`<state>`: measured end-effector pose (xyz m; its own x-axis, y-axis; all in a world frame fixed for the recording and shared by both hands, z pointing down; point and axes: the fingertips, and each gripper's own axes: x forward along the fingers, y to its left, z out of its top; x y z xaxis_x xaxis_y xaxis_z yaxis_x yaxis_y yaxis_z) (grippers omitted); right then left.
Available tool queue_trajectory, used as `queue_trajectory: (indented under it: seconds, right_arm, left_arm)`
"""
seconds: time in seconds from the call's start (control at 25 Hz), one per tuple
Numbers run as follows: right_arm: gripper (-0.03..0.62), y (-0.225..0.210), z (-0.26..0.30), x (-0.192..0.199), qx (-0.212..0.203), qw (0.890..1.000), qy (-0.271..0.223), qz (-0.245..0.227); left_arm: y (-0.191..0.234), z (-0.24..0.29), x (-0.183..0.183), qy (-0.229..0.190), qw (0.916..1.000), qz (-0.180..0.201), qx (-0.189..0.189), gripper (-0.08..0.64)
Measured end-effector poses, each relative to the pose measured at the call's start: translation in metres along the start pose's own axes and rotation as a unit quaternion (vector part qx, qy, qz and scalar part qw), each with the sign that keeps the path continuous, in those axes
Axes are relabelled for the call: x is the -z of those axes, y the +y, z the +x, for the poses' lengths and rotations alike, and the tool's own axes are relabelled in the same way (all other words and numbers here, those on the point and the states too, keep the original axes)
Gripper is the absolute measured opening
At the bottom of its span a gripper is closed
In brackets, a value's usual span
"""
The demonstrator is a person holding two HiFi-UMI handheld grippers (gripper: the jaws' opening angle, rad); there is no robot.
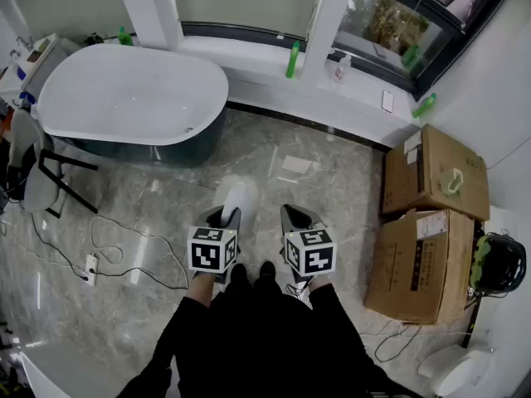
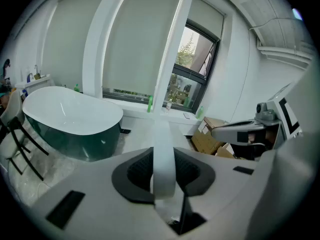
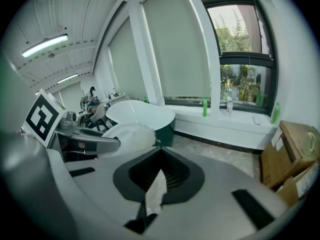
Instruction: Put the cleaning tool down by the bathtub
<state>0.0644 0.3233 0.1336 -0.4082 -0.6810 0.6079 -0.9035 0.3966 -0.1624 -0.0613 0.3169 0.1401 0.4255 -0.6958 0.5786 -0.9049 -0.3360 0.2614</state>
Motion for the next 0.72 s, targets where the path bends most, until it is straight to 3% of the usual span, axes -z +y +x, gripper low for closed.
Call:
queue_trajectory:
  seconds: [0.72]
  right_arm:
    - [0.000, -0.014, 0.000, 0.005, -0.017, 1.000, 0.007, -0.006]
  left_arm:
    - [-0.014, 0.013, -0.008, 0.000, 1.0000, -0.001, -0.002, 0.098]
